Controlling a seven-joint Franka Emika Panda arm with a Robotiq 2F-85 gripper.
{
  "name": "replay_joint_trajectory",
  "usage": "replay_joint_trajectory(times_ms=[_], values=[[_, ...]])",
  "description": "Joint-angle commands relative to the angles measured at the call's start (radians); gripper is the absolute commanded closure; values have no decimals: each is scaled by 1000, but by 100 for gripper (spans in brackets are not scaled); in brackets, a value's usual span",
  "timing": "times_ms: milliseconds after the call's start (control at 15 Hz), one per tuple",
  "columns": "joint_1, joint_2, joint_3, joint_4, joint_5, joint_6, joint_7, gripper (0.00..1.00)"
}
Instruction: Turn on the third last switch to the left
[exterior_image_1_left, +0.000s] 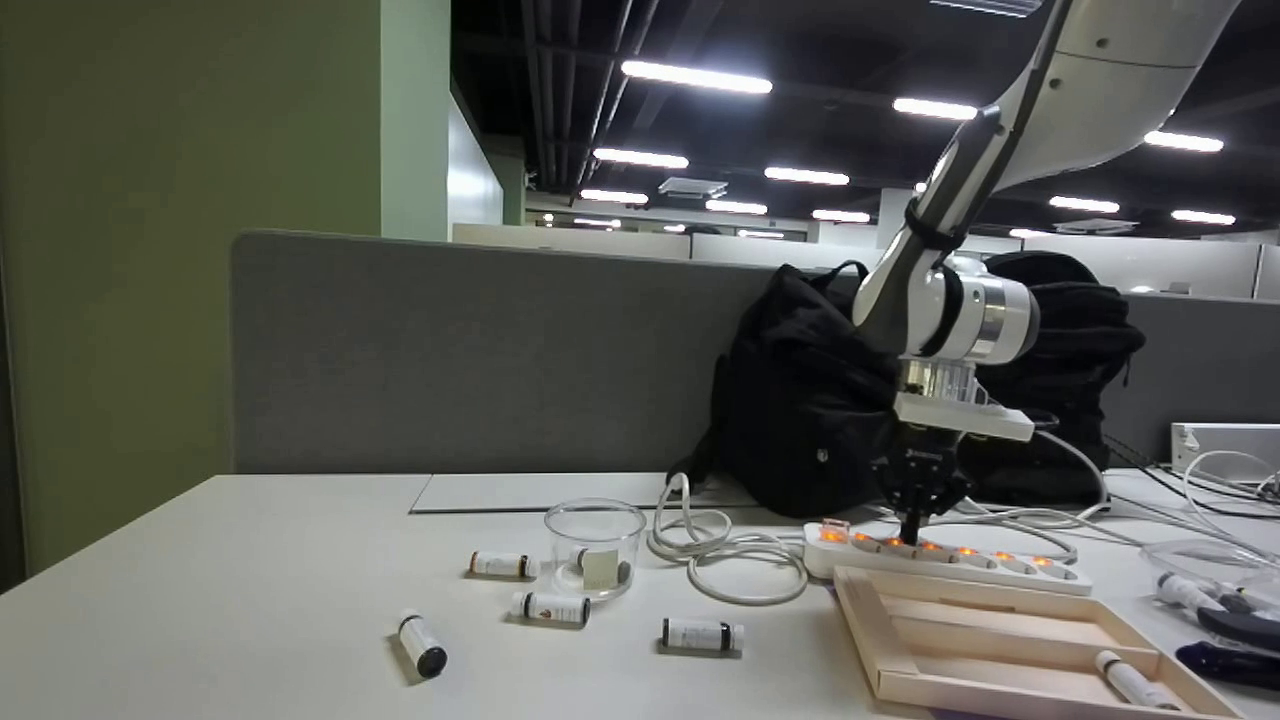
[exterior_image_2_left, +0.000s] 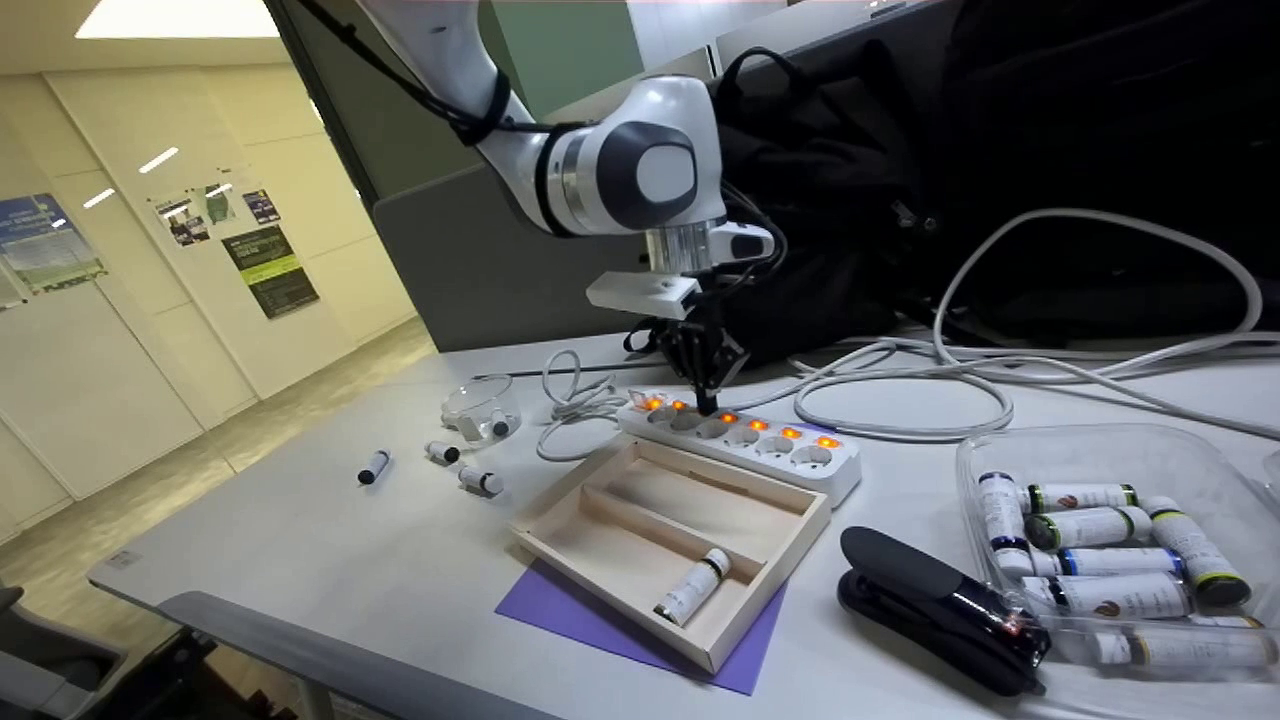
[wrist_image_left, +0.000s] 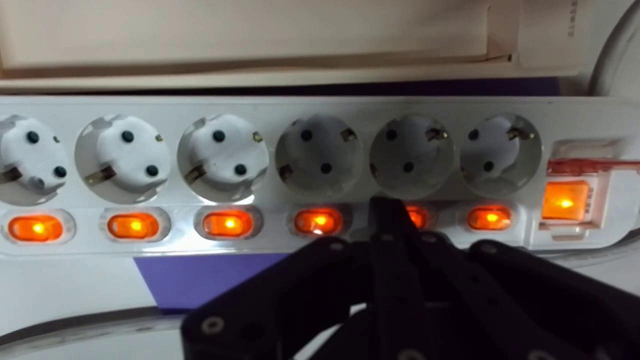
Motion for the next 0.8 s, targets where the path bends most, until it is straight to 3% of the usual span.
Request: replay_joint_trajectory(times_ms=[0, 467, 533, 600, 733], values=[[15, 92, -17, 53, -18, -30, 11, 100], [-44, 9, 19, 138, 50, -261, -25, 100], [-41, 0, 13, 148, 49, -286, -21, 96], [-40, -13, 6, 158, 48, -309, -17, 73], [-35, -43, -6, 174, 36, -353, -13, 70]])
